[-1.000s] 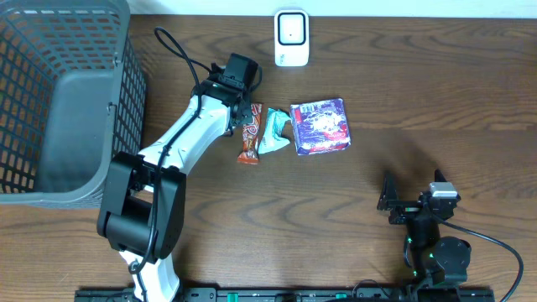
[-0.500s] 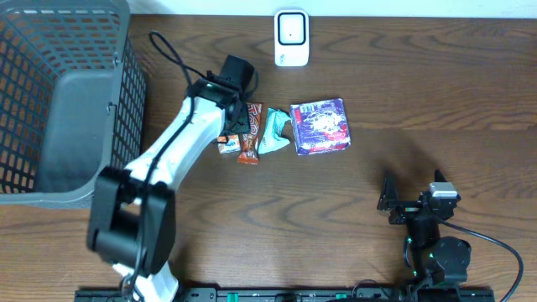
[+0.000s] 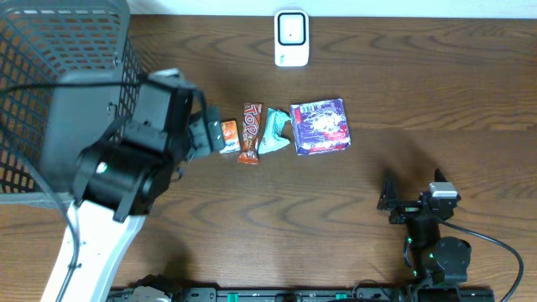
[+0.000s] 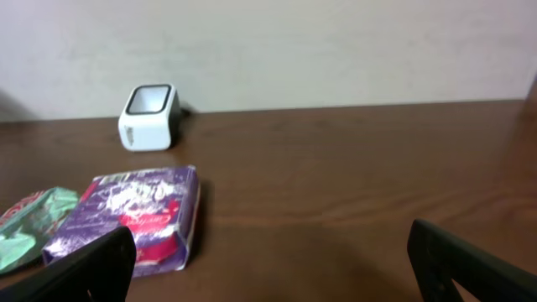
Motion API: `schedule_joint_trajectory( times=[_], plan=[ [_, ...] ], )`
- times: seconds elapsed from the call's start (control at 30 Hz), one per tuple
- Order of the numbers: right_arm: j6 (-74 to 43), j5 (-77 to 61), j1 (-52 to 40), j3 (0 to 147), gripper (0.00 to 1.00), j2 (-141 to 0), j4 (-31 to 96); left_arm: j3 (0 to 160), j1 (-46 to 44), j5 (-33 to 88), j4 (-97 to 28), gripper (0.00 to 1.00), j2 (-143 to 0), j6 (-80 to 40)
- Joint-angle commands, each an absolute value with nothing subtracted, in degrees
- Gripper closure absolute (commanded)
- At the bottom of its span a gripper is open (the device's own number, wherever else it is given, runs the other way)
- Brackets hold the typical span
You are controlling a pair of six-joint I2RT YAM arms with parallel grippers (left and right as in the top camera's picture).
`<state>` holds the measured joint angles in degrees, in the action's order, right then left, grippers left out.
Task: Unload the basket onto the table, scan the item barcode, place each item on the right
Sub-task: 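Place the orange packet left of the brown TOP bar, then reach the right gripper to the purple package and grasp it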
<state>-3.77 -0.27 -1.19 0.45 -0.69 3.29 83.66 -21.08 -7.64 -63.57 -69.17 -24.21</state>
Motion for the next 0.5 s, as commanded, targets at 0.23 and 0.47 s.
schedule_joint_trajectory(
  times=[0.23,0.47],
  plan=[
    [-29.9,-22.9,-1.1,0.3,0.01,-0.4,-13.0,83.8,-20.9,-7.9,-67.3,0.02,-64.3,-24.3],
    [-36.7,-22.8,-1.1,3.6,0.01,-0.6,-39.5,83.7,-20.9,-7.9,-67.3,0.02,-64.4,-24.3]
  ],
)
